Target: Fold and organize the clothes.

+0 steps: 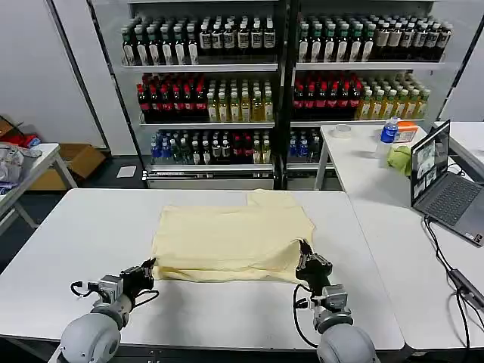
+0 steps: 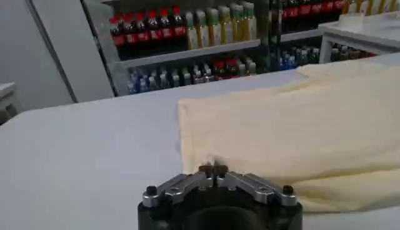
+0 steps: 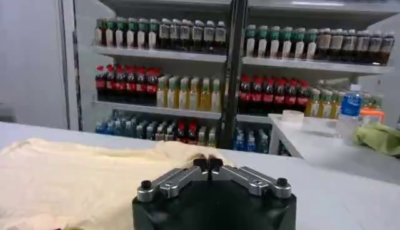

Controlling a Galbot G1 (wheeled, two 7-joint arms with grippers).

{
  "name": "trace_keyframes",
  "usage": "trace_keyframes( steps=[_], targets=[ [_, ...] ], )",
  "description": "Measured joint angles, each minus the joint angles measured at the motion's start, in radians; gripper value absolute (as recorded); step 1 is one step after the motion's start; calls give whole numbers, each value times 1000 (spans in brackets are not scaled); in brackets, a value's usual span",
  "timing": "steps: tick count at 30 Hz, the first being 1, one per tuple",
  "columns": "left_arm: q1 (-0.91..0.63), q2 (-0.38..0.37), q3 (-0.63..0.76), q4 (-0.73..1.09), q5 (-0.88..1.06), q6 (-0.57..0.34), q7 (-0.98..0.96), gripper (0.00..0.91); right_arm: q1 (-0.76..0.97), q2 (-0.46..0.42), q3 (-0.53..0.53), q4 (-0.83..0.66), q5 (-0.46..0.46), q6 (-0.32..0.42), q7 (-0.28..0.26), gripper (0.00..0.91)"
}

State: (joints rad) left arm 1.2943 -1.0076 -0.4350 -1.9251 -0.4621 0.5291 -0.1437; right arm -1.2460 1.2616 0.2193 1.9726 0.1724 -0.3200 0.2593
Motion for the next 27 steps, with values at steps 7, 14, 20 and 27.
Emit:
trace_keyframes(
  steps=[7,14,20,27],
  targets=[
    [-29,-11,22,30,15,-8,0,71,17,9,-13,-41,-14,-2,5,907],
    [-40,-23,30,52,27,-11,-1,907,18,17,-14,-54,-24,-10,1,907],
    [-32,-30,20,52,26,-9,-5,907,8,21,-4,-53,-25,-16,0,907],
    [-8,-27,-4,34,14,-10,-7,907,-18,22,21,-30,-20,-30,5,907]
  ],
)
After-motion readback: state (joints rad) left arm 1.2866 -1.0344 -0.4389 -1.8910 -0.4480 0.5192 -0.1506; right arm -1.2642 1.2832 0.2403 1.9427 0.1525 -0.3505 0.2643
